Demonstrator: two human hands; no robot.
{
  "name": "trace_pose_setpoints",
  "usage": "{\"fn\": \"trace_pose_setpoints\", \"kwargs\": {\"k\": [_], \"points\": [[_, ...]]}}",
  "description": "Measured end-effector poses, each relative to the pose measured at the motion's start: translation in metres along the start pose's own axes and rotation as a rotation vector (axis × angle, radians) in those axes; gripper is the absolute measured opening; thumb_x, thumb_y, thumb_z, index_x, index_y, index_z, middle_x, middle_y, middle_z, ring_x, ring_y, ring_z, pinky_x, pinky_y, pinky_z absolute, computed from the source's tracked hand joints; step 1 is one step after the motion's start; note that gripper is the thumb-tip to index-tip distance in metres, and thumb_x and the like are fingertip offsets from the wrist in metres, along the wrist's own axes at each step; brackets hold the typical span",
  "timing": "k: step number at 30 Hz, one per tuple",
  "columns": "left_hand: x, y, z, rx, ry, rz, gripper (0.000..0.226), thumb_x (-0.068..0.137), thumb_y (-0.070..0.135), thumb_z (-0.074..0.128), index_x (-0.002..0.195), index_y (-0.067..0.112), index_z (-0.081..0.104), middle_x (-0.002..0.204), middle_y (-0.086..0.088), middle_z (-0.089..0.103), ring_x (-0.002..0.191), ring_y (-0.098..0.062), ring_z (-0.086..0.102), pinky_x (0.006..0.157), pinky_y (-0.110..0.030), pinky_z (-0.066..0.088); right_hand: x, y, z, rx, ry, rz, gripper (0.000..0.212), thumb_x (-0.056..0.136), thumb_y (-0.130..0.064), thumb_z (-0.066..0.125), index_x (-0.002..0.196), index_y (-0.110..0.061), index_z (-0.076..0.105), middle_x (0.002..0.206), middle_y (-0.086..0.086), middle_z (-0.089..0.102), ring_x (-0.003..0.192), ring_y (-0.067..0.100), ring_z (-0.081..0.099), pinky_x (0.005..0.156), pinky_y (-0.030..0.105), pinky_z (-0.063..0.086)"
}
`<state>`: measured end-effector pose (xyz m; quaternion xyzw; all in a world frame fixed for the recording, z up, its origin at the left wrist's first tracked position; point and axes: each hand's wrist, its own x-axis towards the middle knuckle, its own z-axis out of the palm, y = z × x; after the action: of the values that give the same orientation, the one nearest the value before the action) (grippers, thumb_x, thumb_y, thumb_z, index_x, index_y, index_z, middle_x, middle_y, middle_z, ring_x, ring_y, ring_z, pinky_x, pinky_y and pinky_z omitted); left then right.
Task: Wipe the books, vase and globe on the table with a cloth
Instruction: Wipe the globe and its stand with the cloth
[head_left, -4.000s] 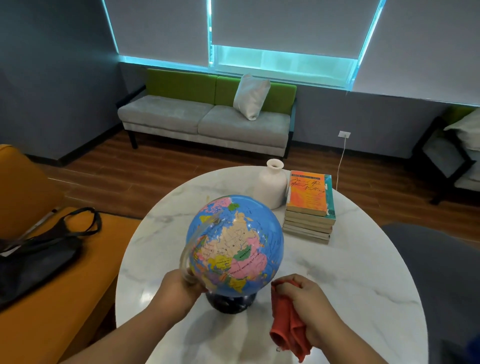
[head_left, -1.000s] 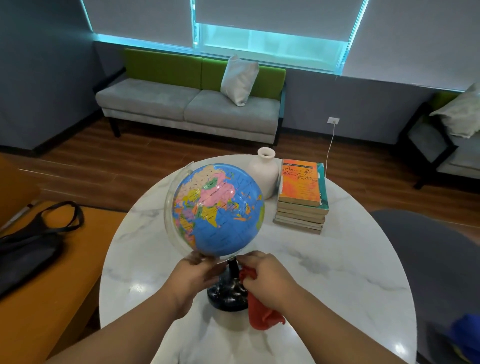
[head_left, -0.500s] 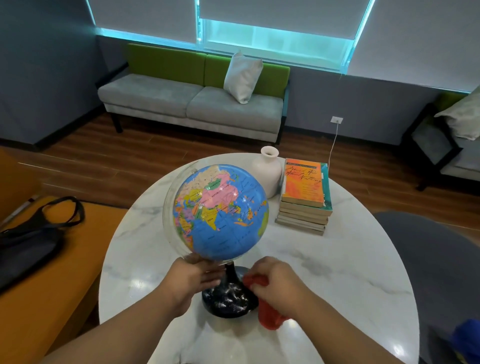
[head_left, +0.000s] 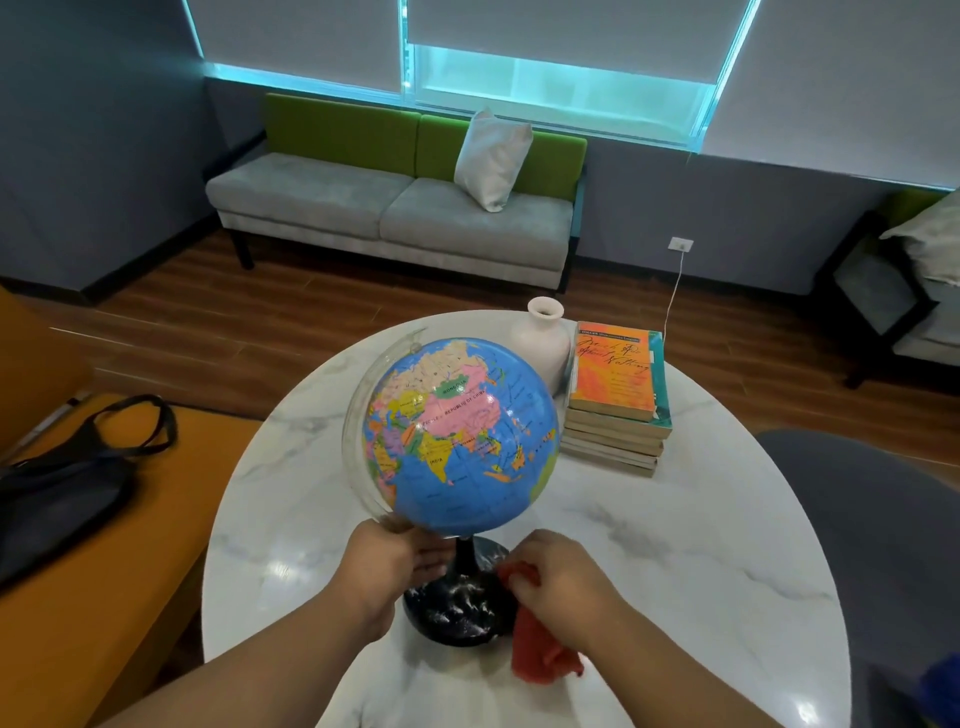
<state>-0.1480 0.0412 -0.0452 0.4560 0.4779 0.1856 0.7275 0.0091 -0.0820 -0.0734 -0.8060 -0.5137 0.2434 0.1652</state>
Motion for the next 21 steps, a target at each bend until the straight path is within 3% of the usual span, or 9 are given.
{"fn": "trace_pose_setpoints", "kwargs": {"k": [2,6,12,16,21], "points": [[0.0,0.0,0.0,0.005,-0.006,-0.002,0.012,0.09,-0.005,0.055,0.094,0.001,0.064,0.086,-0.023,0.073,0.081,-0.033,0.071,0.062,-0.029,0.059,0.0,0.008,-0.004,-0.051,0.015,0.038,0.029,0.085,-0.026,0.054,0.107,-0.03,0.072,0.11,-0.001,0.06,0.106,0.017,0.055,0.09,0.027,0.045],[-0.003,0.001,-0.002,-0.003,-0.027,0.009,0.011,0.089,-0.007,0.056,0.09,0.0,0.064,0.081,-0.022,0.073,0.075,-0.031,0.071,0.061,-0.029,0.059,-0.007,-0.005,0.005,0.015,-0.042,-0.079,0.036,0.076,-0.03,0.048,0.101,-0.027,0.074,0.105,-0.001,0.062,0.102,0.015,0.056,0.09,0.027,0.045],[-0.005,-0.003,-0.002,-0.02,-0.012,0.022,0.013,0.089,-0.008,0.057,0.098,-0.003,0.064,0.085,-0.024,0.072,0.078,-0.034,0.071,0.06,-0.029,0.06,-0.008,0.008,0.0,-0.01,0.031,0.017,0.029,0.082,-0.028,0.053,0.104,-0.028,0.072,0.109,-0.004,0.061,0.106,0.015,0.054,0.091,0.026,0.044],[-0.005,-0.002,-0.002,-0.017,-0.013,0.026,0.013,0.089,-0.009,0.056,0.096,-0.003,0.064,0.087,-0.026,0.071,0.079,-0.034,0.07,0.063,-0.03,0.06,-0.016,-0.006,0.007,0.045,-0.066,-0.07,0.036,0.076,-0.029,0.049,0.103,-0.031,0.073,0.107,-0.008,0.062,0.105,0.01,0.053,0.094,0.024,0.043],[-0.006,-0.004,0.002,-0.02,0.0,0.03,0.012,0.088,-0.006,0.059,0.093,0.003,0.065,0.086,-0.022,0.073,0.079,-0.032,0.07,0.067,-0.032,0.059,-0.023,0.005,0.005,0.074,0.088,0.016,0.026,0.083,-0.019,0.058,0.101,-0.029,0.074,0.099,-0.014,0.057,0.103,0.009,0.054,0.093,0.022,0.043]]}}
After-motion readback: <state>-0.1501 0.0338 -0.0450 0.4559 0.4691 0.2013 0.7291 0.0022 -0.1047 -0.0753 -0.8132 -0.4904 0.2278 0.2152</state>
